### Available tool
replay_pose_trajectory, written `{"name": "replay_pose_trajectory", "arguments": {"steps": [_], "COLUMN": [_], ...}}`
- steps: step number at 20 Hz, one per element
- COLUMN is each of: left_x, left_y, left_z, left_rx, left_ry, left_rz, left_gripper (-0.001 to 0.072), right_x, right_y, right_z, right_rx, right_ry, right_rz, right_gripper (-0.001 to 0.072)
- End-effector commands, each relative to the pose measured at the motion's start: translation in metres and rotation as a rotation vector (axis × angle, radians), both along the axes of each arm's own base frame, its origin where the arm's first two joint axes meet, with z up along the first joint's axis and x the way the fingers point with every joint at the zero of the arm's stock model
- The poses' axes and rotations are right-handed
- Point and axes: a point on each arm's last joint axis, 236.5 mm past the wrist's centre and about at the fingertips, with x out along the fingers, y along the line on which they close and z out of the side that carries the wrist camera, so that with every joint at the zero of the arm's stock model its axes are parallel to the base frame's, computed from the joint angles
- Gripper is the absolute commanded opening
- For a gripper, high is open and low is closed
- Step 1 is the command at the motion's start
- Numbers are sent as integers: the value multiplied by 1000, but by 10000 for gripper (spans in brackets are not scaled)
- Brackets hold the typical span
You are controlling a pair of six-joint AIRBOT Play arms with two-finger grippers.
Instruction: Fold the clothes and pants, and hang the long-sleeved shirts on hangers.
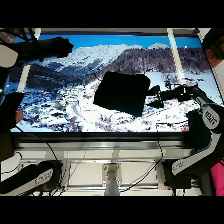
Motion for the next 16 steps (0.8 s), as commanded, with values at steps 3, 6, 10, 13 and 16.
{"name": "replay_pose_trajectory", "arguments": {"steps": [3, 6, 10, 13, 16], "left_x": [-8, -11, -15, -18, -19], "left_y": [-2, -3, -3, -4, -4], "left_z": [-8, -10, -15, -19, -19], "left_rx": [15, 19, 28, 35, 35], "left_ry": [40, 52, 74, 94, 96], "left_rz": [-23, -30, -42, -53, -53], "left_gripper": [7, 7, 7, 7, 7], "right_x": [5, 13, 9, 15, 19], "right_y": [26, 39, 48, 45, 44], "right_z": [-17, -27, -27, -30, -31], "right_rx": [-47, -100, -97, -113, -123], "right_ry": [-16, -51, -53, -64, -87], "right_rz": [13, 10, 30, 10, 6], "right_gripper": [699, 679, 190, 209, 15]}}
